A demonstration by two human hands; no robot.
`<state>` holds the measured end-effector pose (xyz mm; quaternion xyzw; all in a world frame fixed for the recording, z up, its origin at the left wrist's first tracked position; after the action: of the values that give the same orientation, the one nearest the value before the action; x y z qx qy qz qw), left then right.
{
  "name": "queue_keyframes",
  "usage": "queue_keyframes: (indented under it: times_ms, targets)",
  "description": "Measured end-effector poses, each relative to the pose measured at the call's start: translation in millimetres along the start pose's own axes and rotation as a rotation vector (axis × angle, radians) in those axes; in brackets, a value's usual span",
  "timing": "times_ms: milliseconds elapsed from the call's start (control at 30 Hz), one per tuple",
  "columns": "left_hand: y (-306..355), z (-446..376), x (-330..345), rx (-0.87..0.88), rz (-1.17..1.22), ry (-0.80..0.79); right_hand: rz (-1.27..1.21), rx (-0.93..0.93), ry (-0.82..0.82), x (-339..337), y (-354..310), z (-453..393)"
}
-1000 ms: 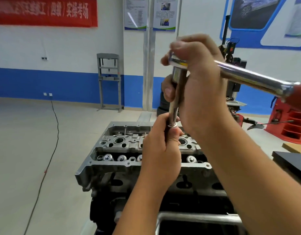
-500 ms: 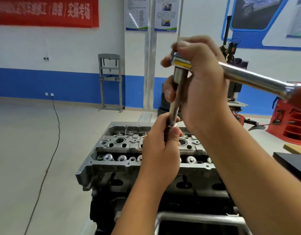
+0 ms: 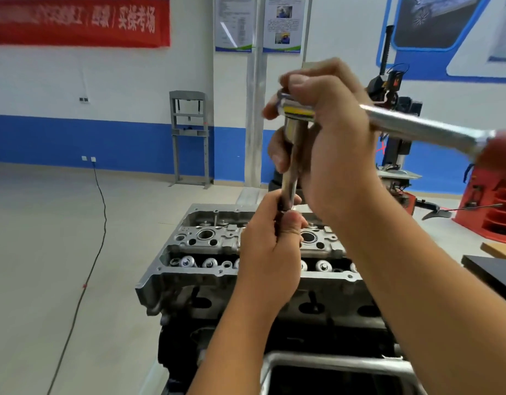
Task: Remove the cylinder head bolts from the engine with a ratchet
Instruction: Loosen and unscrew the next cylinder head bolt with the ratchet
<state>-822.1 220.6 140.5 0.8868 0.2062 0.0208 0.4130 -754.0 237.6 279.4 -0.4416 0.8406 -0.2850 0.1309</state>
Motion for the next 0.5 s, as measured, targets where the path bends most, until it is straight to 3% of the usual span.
queue_keyframes:
  times_ms: [67, 167, 267, 400, 500]
  targets:
    - [-3, 0, 0, -0.018, 0.049, -0.027, -0.203, 0.142, -0.13, 11, 12, -8]
    - [-2, -3, 3, -0.018, 0.077, -0.071, -0.415, 0.238, -0.15, 4, 21, -6]
    - [4, -4, 5, 0.015, -0.005, -0.033, -0.349, 0.188, -0.075, -9, 18, 2]
    - [8, -3, 4, 0.047, -0.076, 0.023, -0.04, 0.003, 0.055, -13, 0, 9]
    - [4, -2, 1, 0.027, -0.009, -0.004, -0.114, 0.083, -0.094, 5, 6, -3]
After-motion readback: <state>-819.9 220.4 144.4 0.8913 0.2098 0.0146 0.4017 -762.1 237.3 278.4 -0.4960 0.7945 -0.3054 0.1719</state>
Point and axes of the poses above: each hand's wrist, its own z-axis away from the middle knuckle, its own x-axis out of the palm, y = z × x, the point moved 10 cm from there along -z, towards the middle knuckle, and after that the axes turned 12 degrees about -y, right-handed, at the moved point
